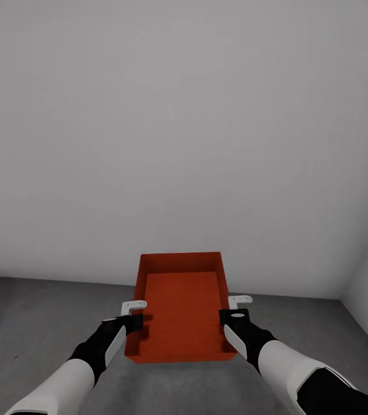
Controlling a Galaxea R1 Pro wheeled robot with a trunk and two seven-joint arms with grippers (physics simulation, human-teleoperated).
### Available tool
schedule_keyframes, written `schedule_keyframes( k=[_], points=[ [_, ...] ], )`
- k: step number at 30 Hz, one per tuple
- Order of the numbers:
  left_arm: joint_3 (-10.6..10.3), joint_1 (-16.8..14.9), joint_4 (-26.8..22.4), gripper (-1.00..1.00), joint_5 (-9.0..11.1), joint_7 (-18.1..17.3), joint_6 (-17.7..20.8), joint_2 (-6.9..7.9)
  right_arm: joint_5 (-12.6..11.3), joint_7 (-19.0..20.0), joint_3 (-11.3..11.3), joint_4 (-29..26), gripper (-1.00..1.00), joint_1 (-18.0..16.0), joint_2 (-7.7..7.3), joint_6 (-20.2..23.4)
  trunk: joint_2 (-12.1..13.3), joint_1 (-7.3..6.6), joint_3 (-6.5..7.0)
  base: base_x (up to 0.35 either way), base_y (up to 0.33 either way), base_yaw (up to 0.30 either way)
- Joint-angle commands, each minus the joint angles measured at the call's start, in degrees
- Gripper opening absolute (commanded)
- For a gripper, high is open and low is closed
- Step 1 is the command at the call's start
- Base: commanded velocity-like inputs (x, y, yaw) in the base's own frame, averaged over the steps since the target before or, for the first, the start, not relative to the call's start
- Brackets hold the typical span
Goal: Move the two storage containers from the living room to the garage. In the garage, place one container on the floor and stack the other container on top of it (either order is fine).
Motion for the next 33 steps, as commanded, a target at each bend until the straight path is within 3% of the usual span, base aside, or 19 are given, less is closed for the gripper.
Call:
schedule_keyframes(
  k=[1, 33],
  points=[
    [0.72, -0.05, -2.64, -1.00, -0.80, 4.08, 0.39, -0.70, -0.45, -2.96, 0.43, 0.08, -1.00, 0.00, 0.07, 0.50, -0.49, 0.24, -0.28, 0.000, 0.000, 0.000],
    [0.72, -0.05, -2.64, -1.00, -0.84, 4.08, 0.13, -0.70, -0.47, -3.10, 0.43, 0.09, -1.00, 0.00, 0.07, 0.60, -13.33, 7.27, -8.55, 0.000, 0.000, 0.000]
  ],
)
